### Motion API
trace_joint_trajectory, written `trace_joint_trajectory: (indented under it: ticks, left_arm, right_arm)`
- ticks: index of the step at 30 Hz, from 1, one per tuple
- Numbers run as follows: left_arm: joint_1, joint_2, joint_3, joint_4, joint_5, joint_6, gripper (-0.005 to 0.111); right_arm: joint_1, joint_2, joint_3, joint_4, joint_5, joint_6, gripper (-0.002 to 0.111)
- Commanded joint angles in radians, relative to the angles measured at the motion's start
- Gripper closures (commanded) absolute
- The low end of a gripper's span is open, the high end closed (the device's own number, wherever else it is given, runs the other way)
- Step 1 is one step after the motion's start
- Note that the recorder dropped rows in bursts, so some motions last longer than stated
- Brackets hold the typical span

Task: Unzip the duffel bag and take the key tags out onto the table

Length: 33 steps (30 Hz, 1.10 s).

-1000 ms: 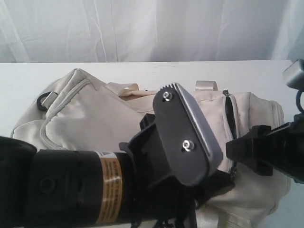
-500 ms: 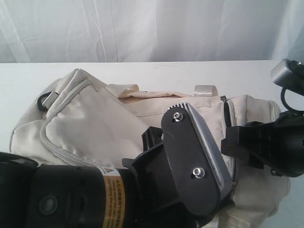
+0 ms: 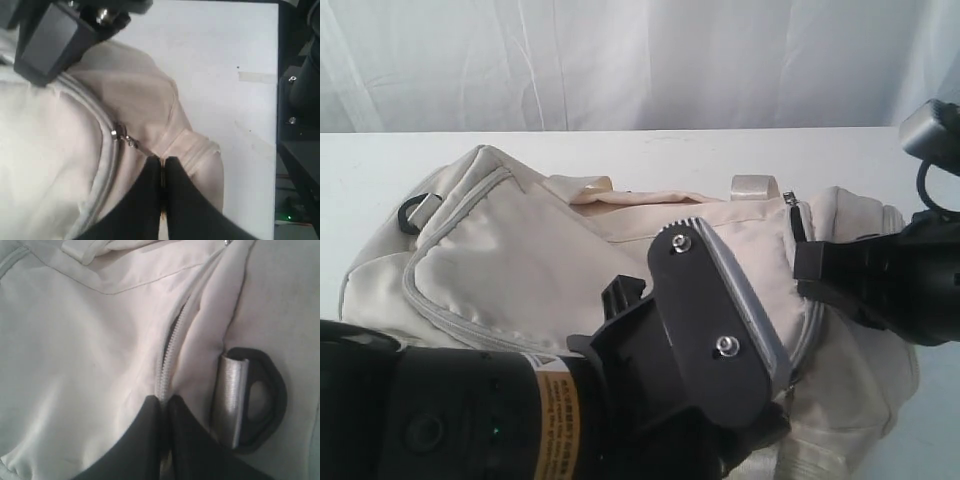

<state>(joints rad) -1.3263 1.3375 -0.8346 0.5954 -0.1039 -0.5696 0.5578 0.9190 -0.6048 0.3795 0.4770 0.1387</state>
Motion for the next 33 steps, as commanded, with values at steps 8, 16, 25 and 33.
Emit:
trace_joint_trajectory:
  ticks: [8, 16, 25, 33]
  left_arm:
    - [-0.012, -0.109, -0.004, -0.028, 0.252, -0.067, 0.107]
    - [-0.012, -0.213, -0.004, -0.064, 0.541, -0.072, 0.107]
    - [-0.012, -0.279, 0.100, -0.039, 0.706, -0.201, 0.107]
    - [-0.012, -0.433, 0.198, 0.151, 0.912, -0.447, 0.107]
  right_arm:
    - [0.001, 0.002, 0.003, -0.126, -0.109, -0.003, 0.108]
    - [0.001, 0.002, 0.003, -0.155, -0.121, -0.003, 0.108]
    - [0.001, 0.002, 0.003, -0.176, -0.108, -0.003, 0.108]
    - [0.001, 0.002, 0.003, -0.223, -0.089, -0.003, 0.108]
